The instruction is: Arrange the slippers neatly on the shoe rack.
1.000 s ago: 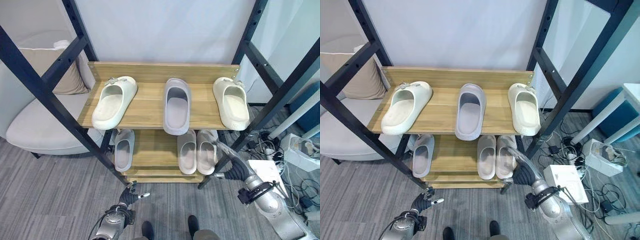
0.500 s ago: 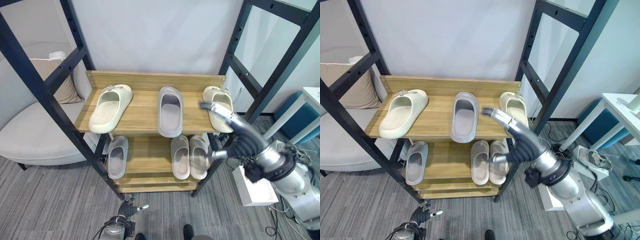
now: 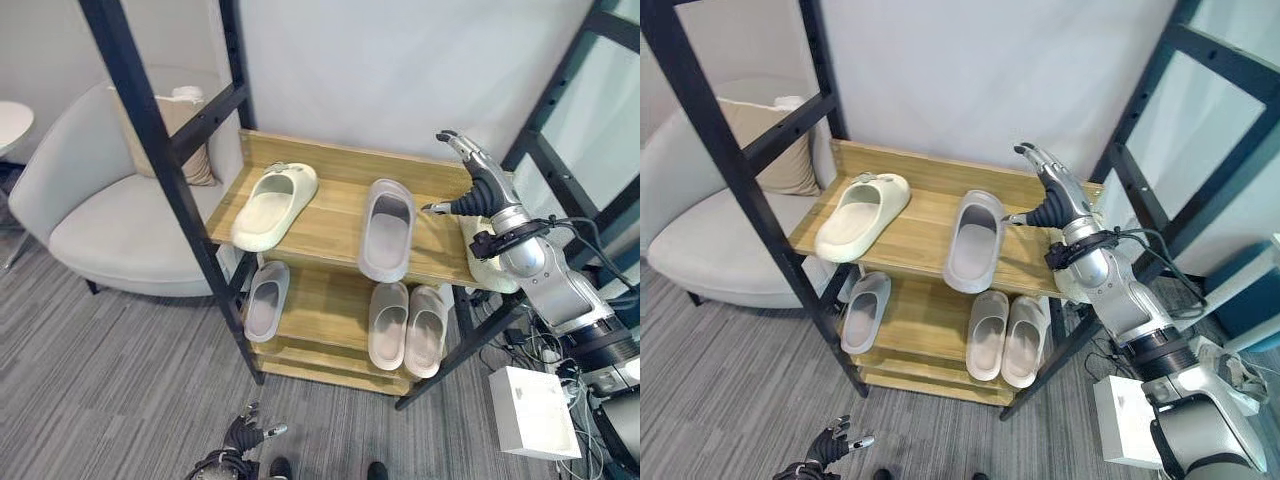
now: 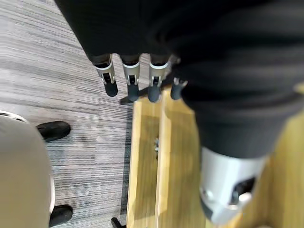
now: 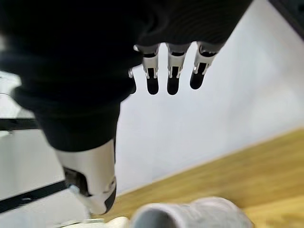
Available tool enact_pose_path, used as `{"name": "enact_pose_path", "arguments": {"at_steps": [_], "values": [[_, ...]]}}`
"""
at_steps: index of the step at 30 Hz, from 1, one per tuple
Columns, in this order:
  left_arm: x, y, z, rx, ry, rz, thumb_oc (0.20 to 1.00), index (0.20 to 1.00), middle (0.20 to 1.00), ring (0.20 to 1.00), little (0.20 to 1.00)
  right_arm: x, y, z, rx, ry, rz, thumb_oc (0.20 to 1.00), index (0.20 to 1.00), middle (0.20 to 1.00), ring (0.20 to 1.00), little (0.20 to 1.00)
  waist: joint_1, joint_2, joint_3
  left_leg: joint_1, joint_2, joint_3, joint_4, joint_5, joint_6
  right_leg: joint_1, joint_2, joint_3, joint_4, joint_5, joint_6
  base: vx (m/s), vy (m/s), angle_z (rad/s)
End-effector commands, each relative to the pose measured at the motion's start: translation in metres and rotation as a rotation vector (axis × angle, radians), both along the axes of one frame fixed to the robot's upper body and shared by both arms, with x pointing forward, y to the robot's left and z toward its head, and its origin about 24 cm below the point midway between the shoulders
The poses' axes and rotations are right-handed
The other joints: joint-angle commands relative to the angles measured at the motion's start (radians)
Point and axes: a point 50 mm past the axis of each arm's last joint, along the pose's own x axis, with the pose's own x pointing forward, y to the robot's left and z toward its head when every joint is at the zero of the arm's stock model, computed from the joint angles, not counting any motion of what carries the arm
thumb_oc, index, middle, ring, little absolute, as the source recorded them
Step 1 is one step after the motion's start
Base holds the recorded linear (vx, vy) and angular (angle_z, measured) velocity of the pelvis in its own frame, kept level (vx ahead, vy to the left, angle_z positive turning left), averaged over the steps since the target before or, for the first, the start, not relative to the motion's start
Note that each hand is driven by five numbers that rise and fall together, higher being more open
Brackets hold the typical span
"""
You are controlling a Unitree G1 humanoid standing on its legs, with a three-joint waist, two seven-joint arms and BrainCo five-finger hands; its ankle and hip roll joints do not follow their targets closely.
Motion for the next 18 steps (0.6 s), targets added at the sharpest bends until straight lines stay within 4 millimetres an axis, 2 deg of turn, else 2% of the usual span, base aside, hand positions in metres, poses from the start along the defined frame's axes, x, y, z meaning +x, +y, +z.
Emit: {"name": "enact_pose_path", "arguments": {"at_steps": [1, 6, 10, 18], "values": [[0.029, 0.0, 0.013, -0.012, -0.106, -0.003, 1.0, 1.0, 1.0, 1.0, 1.0, 0.0, 0.006, 0.044, 0.026, -0.175, 0.013, 1.0, 1.0, 1.0, 1.0, 1.0, 0.036, -0.002, 0.043, 0.043, 0.005, -0.06, 0.016, -0.102, 0.001, 0.06, -0.077, -0.07, 0.001, -0.043, 0.073, -0.01, 0.007, 0.22], [0.029, 0.005, 0.014, -0.005, -0.111, 0.017, 1.0, 1.0, 1.0, 1.0, 1.0, 0.004, 0.006, 0.026, 0.036, -0.11, -0.008, 1.0, 1.0, 1.0, 1.0, 1.0, 0.057, -0.002, 0.058, 0.017, 0.002, -0.078, 0.025, -0.1, 0.001, 0.054, -0.078, -0.084, 0.001, -0.045, 0.072, -0.01, 0.004, 0.06], [0.03, 0.005, 0.014, -0.001, -0.114, 0.016, 1.0, 1.0, 1.0, 1.0, 1.0, 0.006, 0.006, 0.02, -0.009, -0.091, -0.023, 1.0, 1.0, 1.0, 1.0, 1.0, 0.068, -0.004, 0.062, 0.012, -0.001, -0.085, 0.026, -0.101, 0.002, 0.055, -0.078, -0.091, 0.001, -0.046, 0.074, 0.02, 0.012, 0.07], [0.043, 0.004, 0.021, 0.001, -0.164, -0.005, 1.0, 1.0, 1.0, 1.0, 1.0, 0.022, -0.021, 0.029, -0.233, -0.073, -0.179, 1.0, 1.0, 1.0, 1.0, 1.0, 0.075, -0.012, 0.079, -0.011, -0.002, -0.1, 0.035, -0.097, -0.003, 0.045, -0.078, -0.101, 0.001, -0.046, 0.071, -0.01, 0.007, 0.05]]}}
